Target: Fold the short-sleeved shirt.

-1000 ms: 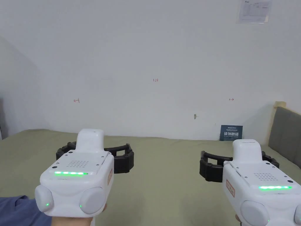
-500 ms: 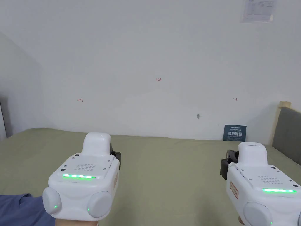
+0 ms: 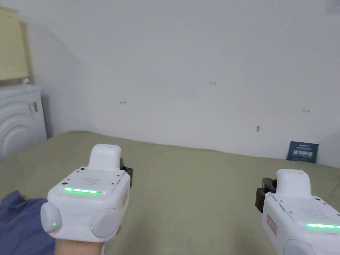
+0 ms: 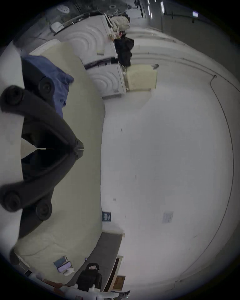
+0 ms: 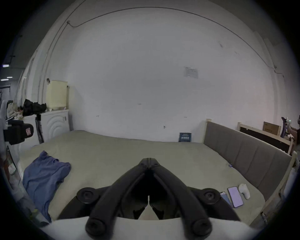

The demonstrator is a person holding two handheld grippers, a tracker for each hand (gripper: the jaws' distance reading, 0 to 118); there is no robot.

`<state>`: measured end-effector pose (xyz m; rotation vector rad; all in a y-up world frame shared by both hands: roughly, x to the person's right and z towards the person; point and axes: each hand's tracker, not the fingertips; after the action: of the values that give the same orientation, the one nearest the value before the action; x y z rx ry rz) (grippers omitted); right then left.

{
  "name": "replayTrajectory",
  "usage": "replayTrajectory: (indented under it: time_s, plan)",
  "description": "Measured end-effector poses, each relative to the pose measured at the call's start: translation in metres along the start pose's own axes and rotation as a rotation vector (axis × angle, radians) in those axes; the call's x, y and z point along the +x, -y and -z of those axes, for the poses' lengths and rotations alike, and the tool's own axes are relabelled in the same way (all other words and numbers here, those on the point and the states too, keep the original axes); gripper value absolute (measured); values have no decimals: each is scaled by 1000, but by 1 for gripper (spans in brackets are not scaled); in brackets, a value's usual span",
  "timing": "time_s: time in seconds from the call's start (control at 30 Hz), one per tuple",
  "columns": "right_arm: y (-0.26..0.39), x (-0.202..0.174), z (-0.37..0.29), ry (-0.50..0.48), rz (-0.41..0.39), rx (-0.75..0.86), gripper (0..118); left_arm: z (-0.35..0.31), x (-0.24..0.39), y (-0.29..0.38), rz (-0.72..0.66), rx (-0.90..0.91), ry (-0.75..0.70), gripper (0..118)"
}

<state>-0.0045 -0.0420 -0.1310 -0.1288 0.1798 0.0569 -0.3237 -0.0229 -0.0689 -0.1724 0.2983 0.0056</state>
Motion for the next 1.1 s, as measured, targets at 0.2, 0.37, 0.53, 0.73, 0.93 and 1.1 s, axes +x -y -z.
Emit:
replayTrajectory:
  time_s: [0.2, 0.37, 0.53, 0.73, 0.93, 1.1]
  plan:
    - [-8, -100, 28, -231, 5, 11, 0, -44, -102, -3, -29, -6, -264, 0]
    - [-9, -164, 38, -371, 23, 3, 0, -66, -176, -1, -56, -39, -409, 0]
    - [-7, -197, 45, -427, 12, -7, 0, -70, -210, 4, -71, -73, -453, 0]
    - [-2, -207, 61, -433, 16, -37, 0, -36, -223, 18, -11, -124, -450, 0]
    - [19, -212, 84, -418, -18, -77, 0, 31, -225, 53, -43, -228, -373, 0]
    - [55, -206, 103, -420, -57, -148, 0, 125, -235, 114, -117, -500, -219, 1]
